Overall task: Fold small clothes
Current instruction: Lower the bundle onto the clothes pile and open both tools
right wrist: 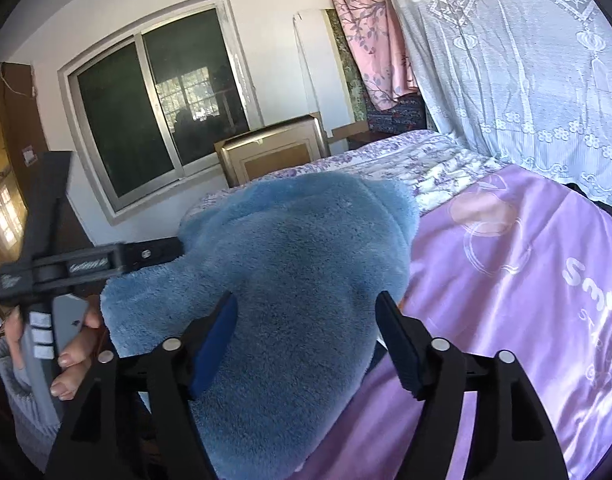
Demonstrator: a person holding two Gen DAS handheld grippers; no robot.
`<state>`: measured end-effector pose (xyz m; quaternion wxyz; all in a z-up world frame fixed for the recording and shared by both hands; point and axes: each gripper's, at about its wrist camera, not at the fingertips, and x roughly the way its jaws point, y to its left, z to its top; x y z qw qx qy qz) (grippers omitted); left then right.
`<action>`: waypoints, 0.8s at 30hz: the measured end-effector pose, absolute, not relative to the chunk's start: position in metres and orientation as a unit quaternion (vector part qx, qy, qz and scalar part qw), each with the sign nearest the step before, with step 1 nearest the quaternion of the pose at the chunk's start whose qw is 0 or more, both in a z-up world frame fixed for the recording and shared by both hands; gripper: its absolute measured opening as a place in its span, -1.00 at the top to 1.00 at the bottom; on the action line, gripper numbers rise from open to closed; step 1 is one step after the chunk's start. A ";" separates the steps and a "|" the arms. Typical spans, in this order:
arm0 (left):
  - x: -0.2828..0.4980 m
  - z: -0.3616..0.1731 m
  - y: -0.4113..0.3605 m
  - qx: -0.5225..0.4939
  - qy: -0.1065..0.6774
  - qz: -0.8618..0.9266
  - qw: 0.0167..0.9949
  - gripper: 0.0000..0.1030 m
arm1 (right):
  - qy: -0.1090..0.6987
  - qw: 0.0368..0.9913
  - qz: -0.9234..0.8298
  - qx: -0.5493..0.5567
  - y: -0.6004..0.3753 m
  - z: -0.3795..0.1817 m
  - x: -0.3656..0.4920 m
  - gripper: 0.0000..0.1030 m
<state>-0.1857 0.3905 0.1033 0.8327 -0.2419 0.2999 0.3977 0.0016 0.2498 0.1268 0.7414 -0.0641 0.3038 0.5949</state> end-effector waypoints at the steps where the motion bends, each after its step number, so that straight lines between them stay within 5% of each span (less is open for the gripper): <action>1: -0.184 0.107 0.382 -0.221 0.303 0.406 0.834 -0.92 | 0.309 0.741 0.593 -0.062 0.249 0.128 0.004 -0.46; 24: -0.179 0.164 0.317 -0.114 0.290 0.424 0.850 -0.92 | 0.317 0.743 0.584 -0.075 0.214 0.183 -0.005 -0.73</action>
